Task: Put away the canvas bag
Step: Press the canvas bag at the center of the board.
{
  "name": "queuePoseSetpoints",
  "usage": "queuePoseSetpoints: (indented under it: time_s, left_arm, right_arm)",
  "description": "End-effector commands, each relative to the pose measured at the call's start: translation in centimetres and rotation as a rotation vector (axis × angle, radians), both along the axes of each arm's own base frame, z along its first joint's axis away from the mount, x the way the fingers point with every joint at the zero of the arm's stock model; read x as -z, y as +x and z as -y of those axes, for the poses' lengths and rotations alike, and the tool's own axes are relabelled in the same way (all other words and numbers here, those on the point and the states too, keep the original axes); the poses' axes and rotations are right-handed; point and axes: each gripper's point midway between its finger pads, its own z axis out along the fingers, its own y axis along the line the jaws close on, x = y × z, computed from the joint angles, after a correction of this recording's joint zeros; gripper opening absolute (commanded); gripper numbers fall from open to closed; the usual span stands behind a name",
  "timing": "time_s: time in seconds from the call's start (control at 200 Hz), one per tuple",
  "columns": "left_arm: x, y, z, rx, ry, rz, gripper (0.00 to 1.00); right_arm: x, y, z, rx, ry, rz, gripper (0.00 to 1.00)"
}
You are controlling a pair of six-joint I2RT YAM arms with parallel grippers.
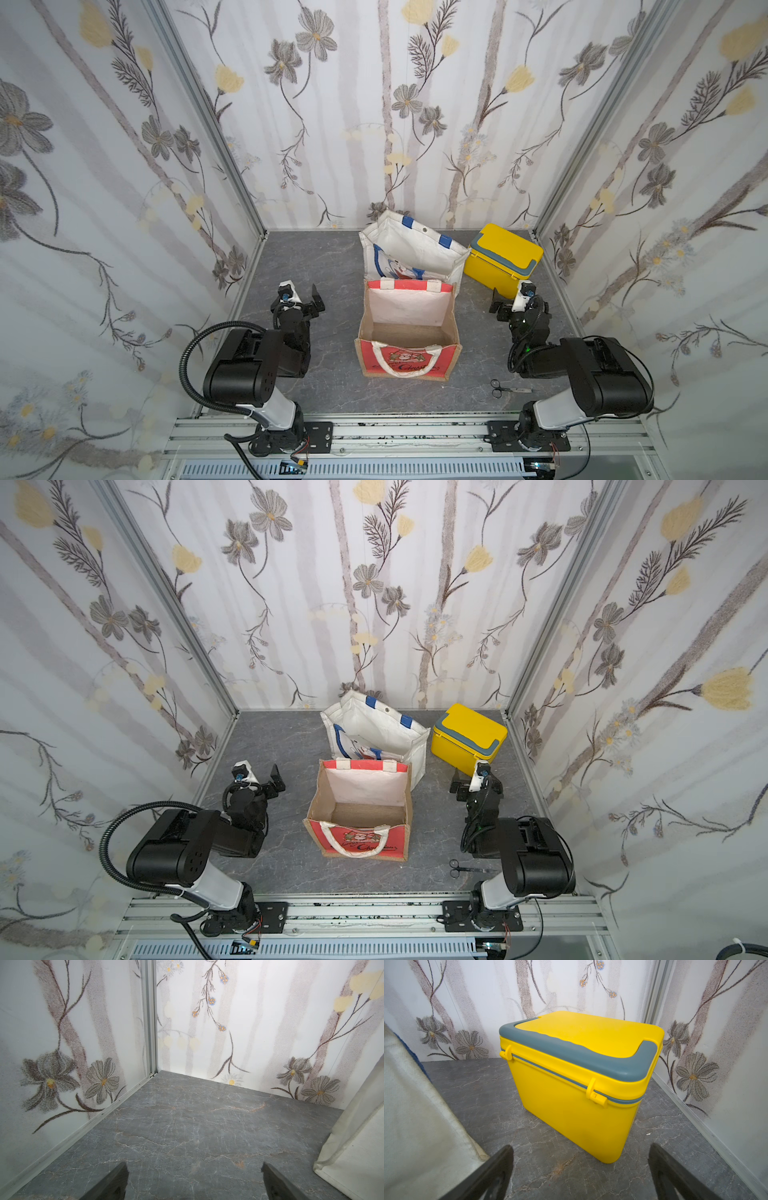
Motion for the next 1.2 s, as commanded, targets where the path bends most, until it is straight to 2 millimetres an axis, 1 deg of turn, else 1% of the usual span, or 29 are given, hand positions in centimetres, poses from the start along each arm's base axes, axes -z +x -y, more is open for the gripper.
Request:
queuePoseSetpoints:
  time_s: [0.0,0.095,0.16,0.255,0.3,0.345,0.36,0.375,0.435,0.54,0.595,0.654,0.709,0.759,0.879,0.949,1.059,1.129,1.149,1.159,1.194]
  left_arm:
    - [-0.4,0.0,-0.2,-0.008,-0.003,0.018,1.0]
    - [-1.1,-0.5,-0.6,-0.034,-0.01,0.039,1.0]
    - [-2.0,-0.7,-1.1,-0.064,-0.019,0.047,1.0]
    - [-3.2,-1.4,-2.5,-0.183,-0.032,0.039,1.0]
    - [-3.8,-1.4,-2.8,-0.219,-0.059,0.014,1.0]
    - [-4.5,-1.4,-2.9,-0.233,-0.125,0.016,1.0]
    - [-4.4,-1.4,-2.9,-0.232,-0.146,0.011,1.0]
    - [-5.2,-1.5,-2.7,-0.22,-0.172,0.031,1.0]
    - [-6.6,-2.0,-1.7,-0.161,-0.272,0.088,1.0]
    - [-8.4,-2.8,-0.3,-0.072,-0.437,0.159,1.0]
    - [-9.4,-3.0,0.6,-0.013,-0.464,0.174,1.0]
    - [-10.4,-3.3,1.7,0.058,-0.499,0.188,1.0]
    - [-11.4,-3.2,3.2,0.145,-0.497,0.169,1.0]
    - [-12.0,-3.2,4.1,0.193,-0.52,0.148,1.0]
    - [-13.2,-3.7,6.2,0.323,-0.573,0.157,1.0]
    - [-13.6,-4.1,7.3,0.382,-0.605,0.15,1.0]
    - [-14.3,-4.7,9.1,0.489,-0.64,0.142,1.0]
    - [-14.7,-5.2,10.8,0.572,-0.642,0.123,1.0]
    - [-14.8,-5.3,11.3,0.593,-0.637,0.111,1.0]
    - [-14.8,-5.3,11.6,0.603,-0.635,0.103,1.0]
    - [-14.7,-5.5,12.5,0.636,-0.619,0.081,1.0]
  right_arm:
    - [-0.7,0.0,-0.2,-0.01,-0.002,0.027,1.0]
    - [-0.9,-0.1,-0.3,-0.016,0.0,0.034,1.0]
    - [-1.7,-0.5,-0.3,-0.016,-0.002,0.057,1.0]
    - [-2.6,-0.8,-0.1,-0.003,-0.003,0.066,1.0]
    - [-3.1,-0.9,0.2,0.012,-0.002,0.067,1.0]
    - [-3.7,-1.0,0.5,0.036,0.006,0.065,1.0]
    - [-3.8,-0.9,0.7,0.045,0.01,0.062,1.0]
    - [-4.0,-0.9,0.8,0.054,0.016,0.059,1.0]
    - [-5.0,-0.8,1.3,0.083,0.061,0.05,1.0]
    - [-6.9,-0.5,0.6,0.052,0.134,0.03,1.0]
    - [-7.8,-0.3,-0.1,0.016,0.166,0.008,1.0]
    - [-9.0,-0.2,-1.4,-0.058,0.172,-0.009,1.0]
    - [-10.1,-0.5,-2.3,-0.111,0.175,-0.012,1.0]
    - [-11.2,-0.7,-2.7,-0.134,0.186,-0.005,1.0]
    - [-13.8,-1.4,-4.0,-0.202,0.208,0.021,1.0]
    - [-15.2,-1.7,-5.1,-0.255,0.206,0.024,1.0]
    - [-17.3,-2.1,-8.1,-0.355,0.171,0.004,0.99]
    - [-18.2,-2.7,-10.3,-0.418,0.13,-0.012,0.98]
    - [-17.9,-2.9,-10.9,-0.438,0.122,-0.029,0.98]
    - [-19.0,-3.0,-11.3,-0.45,0.118,-0.011,0.98]
    - [-19.6,-3.3,-12.3,-0.482,0.107,-0.016,0.98]
